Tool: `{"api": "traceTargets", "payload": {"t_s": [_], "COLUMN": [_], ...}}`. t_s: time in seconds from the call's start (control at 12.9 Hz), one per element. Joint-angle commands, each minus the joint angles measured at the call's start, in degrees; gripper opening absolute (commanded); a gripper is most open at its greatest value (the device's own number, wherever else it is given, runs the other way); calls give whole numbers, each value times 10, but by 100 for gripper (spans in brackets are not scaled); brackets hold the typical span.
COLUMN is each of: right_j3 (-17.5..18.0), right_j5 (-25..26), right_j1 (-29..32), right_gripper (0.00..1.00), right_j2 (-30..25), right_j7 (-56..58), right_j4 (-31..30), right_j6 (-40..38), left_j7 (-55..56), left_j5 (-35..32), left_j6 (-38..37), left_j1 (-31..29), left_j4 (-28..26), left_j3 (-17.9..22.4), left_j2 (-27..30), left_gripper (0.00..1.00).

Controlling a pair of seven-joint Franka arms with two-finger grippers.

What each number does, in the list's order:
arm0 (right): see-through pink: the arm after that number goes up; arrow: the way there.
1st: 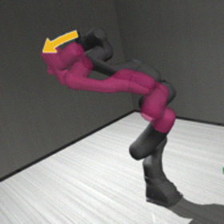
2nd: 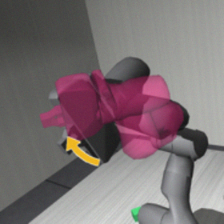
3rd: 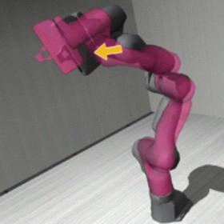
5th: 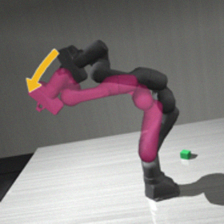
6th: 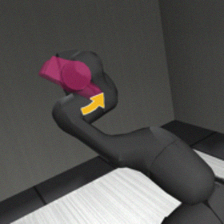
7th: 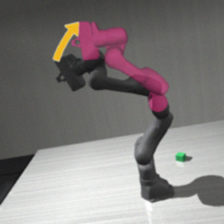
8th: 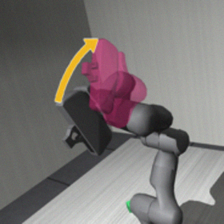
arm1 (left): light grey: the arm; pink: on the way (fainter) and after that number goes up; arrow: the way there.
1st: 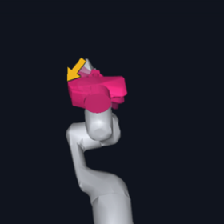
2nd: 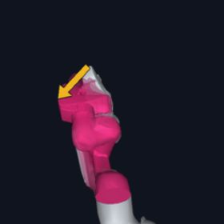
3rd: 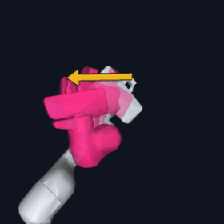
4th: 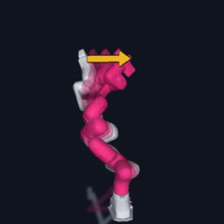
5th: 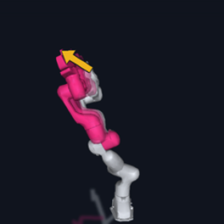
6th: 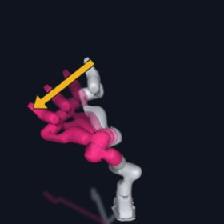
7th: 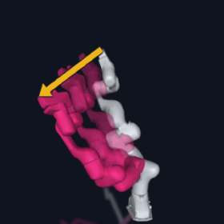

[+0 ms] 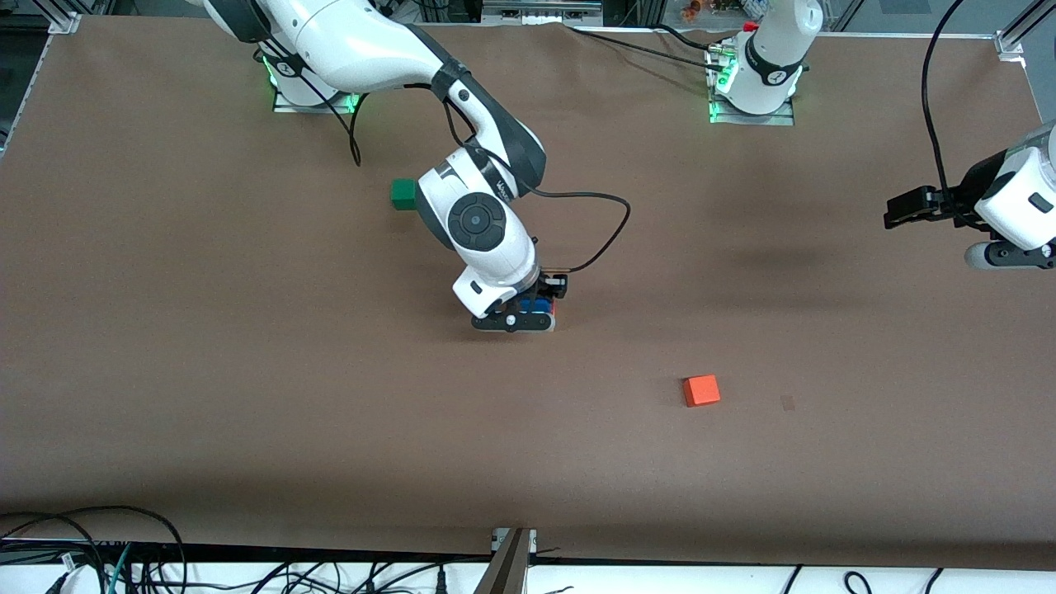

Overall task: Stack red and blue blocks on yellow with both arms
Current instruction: 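Hold the blue cube on the stack and open the right gripper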

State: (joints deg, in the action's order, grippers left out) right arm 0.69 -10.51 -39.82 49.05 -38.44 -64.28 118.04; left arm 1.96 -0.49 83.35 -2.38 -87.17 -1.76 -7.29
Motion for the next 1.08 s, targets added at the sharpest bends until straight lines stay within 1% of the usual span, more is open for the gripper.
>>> {"api": "traceTargets", "payload": {"t_s": [0.0, 0.08, 0.15, 0.23, 0.31, 0.39, 0.7, 0.85, 1.0], "right_j3": [3, 3, 3, 3, 2, 2, 2, -1, -7], "right_j5": [-11, -11, -11, -11, -10, -7, -6, -7, -6], "right_j1": [1, 0, -1, -1, -4, -7, -7, -4, -2], "right_gripper": [24, 30, 39, 53, 95, 100, 100, 100, 100], "right_j2": [10, 11, 10, 10, 10, 10, 8, -2, -21], "right_j7": [4, -1, -1, -4, -6, -12, -15, -15, -15], "right_j4": [20, 20, 20, 20, 20, 20, 20, 21, 21], "right_j6": [0, 1, 1, 1, 3, 12, 16, 6, -32], "left_j7": [-11, -11, -11, -11, -11, -11, -10, -10, -10], "left_j5": [0, 0, 0, 0, 0, 0, 0, 0, 0], "left_j6": [-1, -1, -1, -1, -1, -1, -1, -1, -1], "left_j1": [0, 1, 2, 2, 3, 3, 3, 4, 4], "left_j4": [15, 15, 15, 15, 15, 15, 15, 15, 15], "left_j3": [-1, -1, -1, -1, -1, -1, -1, -1, -1], "left_j2": [-7, -7, -7, -7, -7, -7, -7, -7, -7], "left_gripper": [100, 100, 100, 100, 100, 100, 100, 100, 100]}}
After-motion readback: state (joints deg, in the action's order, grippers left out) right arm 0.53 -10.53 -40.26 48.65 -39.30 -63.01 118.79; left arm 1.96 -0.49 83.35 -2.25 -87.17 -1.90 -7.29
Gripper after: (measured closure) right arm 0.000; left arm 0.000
